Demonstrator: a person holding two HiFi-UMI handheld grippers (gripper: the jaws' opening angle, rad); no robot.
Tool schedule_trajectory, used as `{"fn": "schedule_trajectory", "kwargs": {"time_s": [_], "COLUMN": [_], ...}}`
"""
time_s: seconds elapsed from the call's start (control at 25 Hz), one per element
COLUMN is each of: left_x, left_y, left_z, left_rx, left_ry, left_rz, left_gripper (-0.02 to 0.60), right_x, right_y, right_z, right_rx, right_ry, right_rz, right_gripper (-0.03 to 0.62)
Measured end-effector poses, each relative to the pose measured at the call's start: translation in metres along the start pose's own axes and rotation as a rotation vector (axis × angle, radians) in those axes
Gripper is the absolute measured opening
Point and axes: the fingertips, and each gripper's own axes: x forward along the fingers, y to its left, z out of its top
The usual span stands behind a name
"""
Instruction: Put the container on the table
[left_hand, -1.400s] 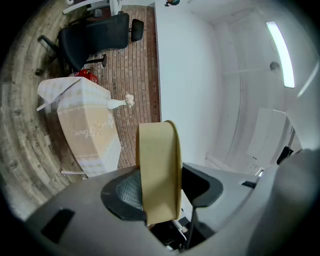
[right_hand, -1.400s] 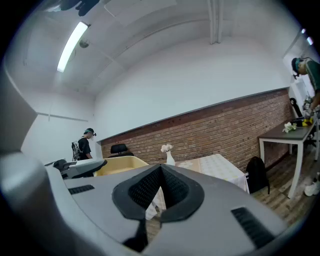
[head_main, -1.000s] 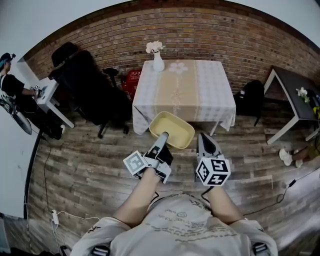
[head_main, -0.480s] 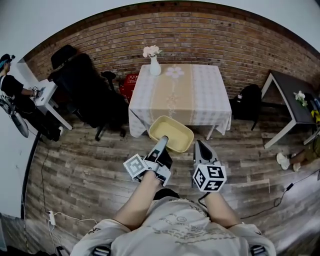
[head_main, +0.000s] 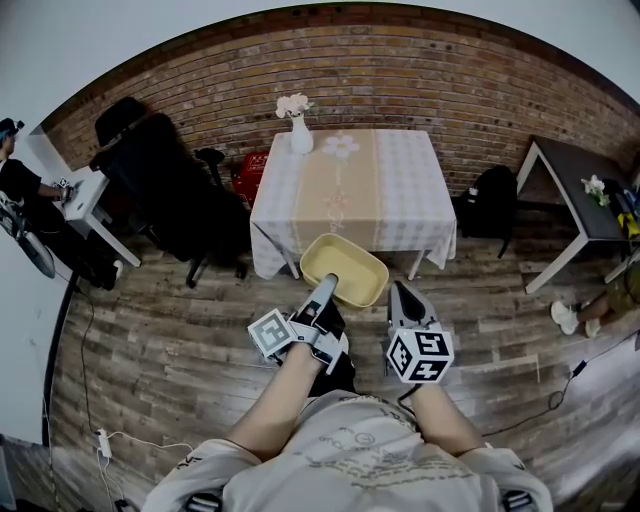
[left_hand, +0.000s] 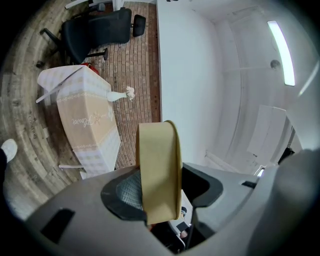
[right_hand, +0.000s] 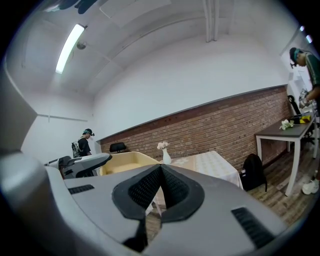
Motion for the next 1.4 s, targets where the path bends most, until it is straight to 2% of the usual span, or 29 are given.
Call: {"fn": "schedule_trajectory", "kwargs": {"time_s": [0.16,0.68,1.0,1.4], "left_x": [0.009,0.047,0.097,0.162], "left_y": [0.003,0.038,0.069,0.111], "left_z": [0.002,0.031,0.072,0.123], "left_rx": [-0.019,-0.015,0.004,-0.011], "left_ry": [-0.006,-0.025,-0.017,-0.018], "left_rz": [-0.012,-0.035,-0.035,-0.055], "left_gripper": [0.218,0.218,0.218,0.218], "right_x": [0.008,0.061,0.123,0.209], "right_y": [-0.007,-0.026,-0.045,-0.073], "right_z": [0.004,0.005,0.009,0.011], "right_rx": [0.010,-0.004,-0.008,0.002], "right_ry": [-0.006,-0.025,-0.032,-0.031], "right_rz": [-0.004,0.017,0.017,-0.001], "right_gripper": [0.002,0.002,0.002,0.002]}}
